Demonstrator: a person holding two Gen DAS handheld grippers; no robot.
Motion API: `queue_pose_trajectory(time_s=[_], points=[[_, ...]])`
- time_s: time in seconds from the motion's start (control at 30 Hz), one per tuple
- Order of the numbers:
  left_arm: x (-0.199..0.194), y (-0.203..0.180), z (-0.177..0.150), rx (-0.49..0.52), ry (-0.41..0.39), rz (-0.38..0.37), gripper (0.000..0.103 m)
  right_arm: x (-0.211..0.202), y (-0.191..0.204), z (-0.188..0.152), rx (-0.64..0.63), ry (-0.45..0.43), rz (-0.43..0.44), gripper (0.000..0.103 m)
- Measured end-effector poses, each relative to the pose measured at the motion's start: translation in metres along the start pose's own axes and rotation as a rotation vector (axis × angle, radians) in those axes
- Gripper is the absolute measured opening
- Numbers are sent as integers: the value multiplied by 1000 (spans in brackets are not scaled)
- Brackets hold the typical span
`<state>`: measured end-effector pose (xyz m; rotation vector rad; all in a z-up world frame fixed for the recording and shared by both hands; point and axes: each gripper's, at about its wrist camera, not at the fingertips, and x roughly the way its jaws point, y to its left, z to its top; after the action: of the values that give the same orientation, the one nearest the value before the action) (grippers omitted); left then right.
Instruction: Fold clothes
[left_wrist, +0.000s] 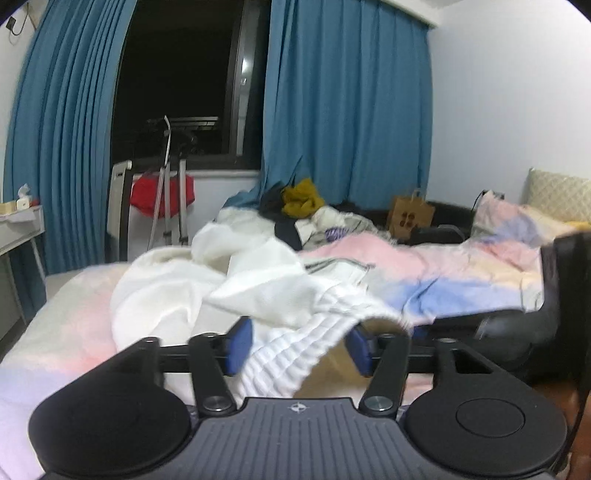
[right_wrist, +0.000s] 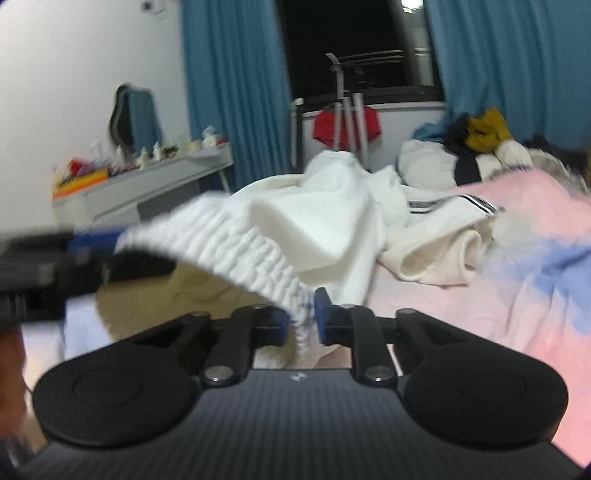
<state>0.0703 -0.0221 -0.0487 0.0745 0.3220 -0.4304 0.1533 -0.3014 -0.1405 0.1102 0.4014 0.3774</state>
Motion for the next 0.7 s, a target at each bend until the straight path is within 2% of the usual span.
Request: queue_pose_trajectory(time_s=[0.07, 0.13, 0.23, 0.43, 0.53, 0.63, 0.7], points=[[4, -4, -6, 12, 24, 14, 75, -5, -7, 5, 36, -26, -15, 14], [8, -10, -11, 48, 51, 35, 81, -10, -14, 10, 72, -52, -31, 13], [17, -22, -22, 127, 107, 76, 82, -21, -26, 16, 113, -95, -77, 13], [35, -39, -47, 215, 224, 103, 83, -39, -55, 27, 189, -156, -192, 12], [44, -48, -60, 270, 285, 149, 83, -46, -68, 29, 218, -181, -249, 12], [52, -49, -66, 294, 295, 197, 81, -57, -79, 31, 254, -216, -282, 12], [50, -45, -62, 249, 266, 203, 81, -62, -85, 31, 277, -224, -295, 12]])
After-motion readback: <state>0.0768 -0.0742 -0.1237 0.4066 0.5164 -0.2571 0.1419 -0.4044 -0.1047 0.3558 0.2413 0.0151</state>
